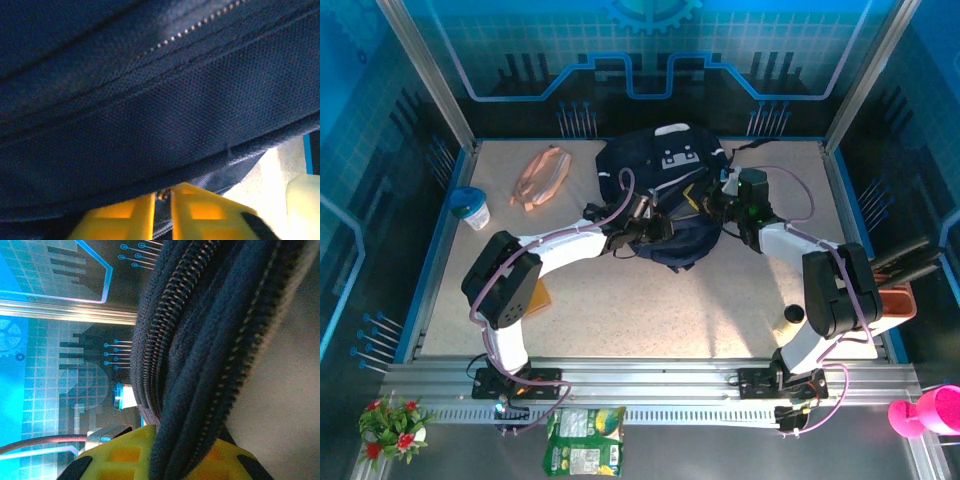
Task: Pack the student bag
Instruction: Unzip the student bag at the top-center of the table.
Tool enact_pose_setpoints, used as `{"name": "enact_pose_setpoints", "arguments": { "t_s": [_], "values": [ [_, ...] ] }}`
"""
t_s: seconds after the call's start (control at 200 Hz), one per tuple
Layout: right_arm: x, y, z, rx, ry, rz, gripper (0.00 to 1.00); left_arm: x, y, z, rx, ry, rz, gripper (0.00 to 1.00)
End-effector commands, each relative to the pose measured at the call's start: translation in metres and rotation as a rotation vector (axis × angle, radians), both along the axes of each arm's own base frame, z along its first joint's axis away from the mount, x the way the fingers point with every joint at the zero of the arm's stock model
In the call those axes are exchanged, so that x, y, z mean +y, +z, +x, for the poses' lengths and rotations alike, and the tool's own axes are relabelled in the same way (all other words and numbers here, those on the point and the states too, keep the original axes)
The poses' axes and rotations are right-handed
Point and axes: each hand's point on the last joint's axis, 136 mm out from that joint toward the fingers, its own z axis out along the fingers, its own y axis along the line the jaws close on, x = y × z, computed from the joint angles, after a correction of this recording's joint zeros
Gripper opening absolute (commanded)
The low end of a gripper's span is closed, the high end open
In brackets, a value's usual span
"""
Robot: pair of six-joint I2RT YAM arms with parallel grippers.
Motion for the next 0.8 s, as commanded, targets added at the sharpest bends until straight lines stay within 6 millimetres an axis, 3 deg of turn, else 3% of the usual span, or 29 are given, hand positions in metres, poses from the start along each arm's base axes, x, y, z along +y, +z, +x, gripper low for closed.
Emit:
{"name": "enact_pose_setpoints", "arguments": {
  "t_s": [0.0, 0.795],
  "values": [
    [0.014, 0.037, -0.005, -0.120, 0.062, 0.044, 0.13, 0.002, 0.004, 0.000, -0.028, -0.002, 0.018, 0.25],
    [0.016, 0.038, -0.008, -0.125, 0.070, 0.058, 0.12, -0.005, 0.008, 0.020, 0.022, 0.150, -0.098, 0.24]
  ]
}}
